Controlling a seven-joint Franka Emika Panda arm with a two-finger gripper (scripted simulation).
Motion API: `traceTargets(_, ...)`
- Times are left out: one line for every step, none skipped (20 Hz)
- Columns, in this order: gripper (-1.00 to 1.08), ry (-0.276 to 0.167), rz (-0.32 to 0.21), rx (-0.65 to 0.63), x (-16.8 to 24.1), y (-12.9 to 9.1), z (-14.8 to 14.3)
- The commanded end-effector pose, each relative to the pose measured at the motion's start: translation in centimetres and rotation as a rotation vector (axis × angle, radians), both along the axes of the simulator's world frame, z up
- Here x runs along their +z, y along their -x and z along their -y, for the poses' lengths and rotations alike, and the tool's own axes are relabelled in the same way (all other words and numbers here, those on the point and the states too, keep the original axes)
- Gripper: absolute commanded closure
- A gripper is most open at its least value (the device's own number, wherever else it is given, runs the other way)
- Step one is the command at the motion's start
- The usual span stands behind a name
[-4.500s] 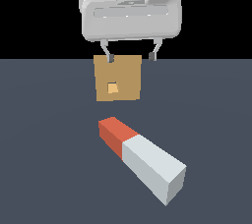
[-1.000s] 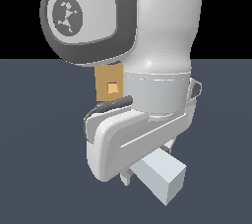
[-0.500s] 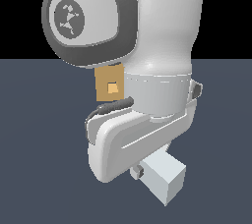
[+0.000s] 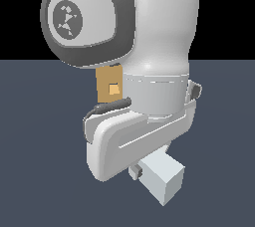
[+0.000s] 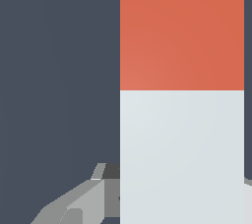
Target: Insert the peg into the horizontal hole in a box.
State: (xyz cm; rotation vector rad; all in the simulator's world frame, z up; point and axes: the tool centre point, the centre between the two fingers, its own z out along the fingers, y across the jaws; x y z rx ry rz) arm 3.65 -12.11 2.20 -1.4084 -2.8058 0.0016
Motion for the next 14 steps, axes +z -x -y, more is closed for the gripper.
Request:
traceTargets(1.08,0.000,0.002,-0.011,0.2,0.3,-0.6)
traceTargets(1.08,0.000,0.002,-0.018,0.2,0.4,-0.8)
traceTargets(1.08,0.000,0.002,-0.026,0.3,0.6,-1.1)
traceTargets(1.08,0.000,0.002,-0.034,0.4,0.9,-1.5)
traceTargets(1.08,0.000,0.002,-0.044,0.5,1.1,-1.8)
traceTargets(1.08,0.000,0.002,-0.054,0.5,1.4,-2.3)
traceTargets(1.08,0.000,0.002,-0.066,0.6,1.7,-2.7)
traceTargets(1.08,0.000,0.002,-0.078,0.7,1.9,-3.2)
traceTargets(1.08,0.000,0.002,-0.090,0.8,2.3,-3.7)
traceTargets(1.08,0.000,0.002,-0.104,0.9,2.6,-4.2)
traceTargets(1.08,0.000,0.002,-0.118,1.1,2.9,-4.8)
traceTargets(1.08,0.000,0.002,-0.134,1.2,3.2,-5.4)
traceTargets(1.08,0.000,0.002,-0.149,1.3,3.5,-6.1)
traceTargets(1.08,0.000,0.002,-0.166,1.4,3.9,-6.8)
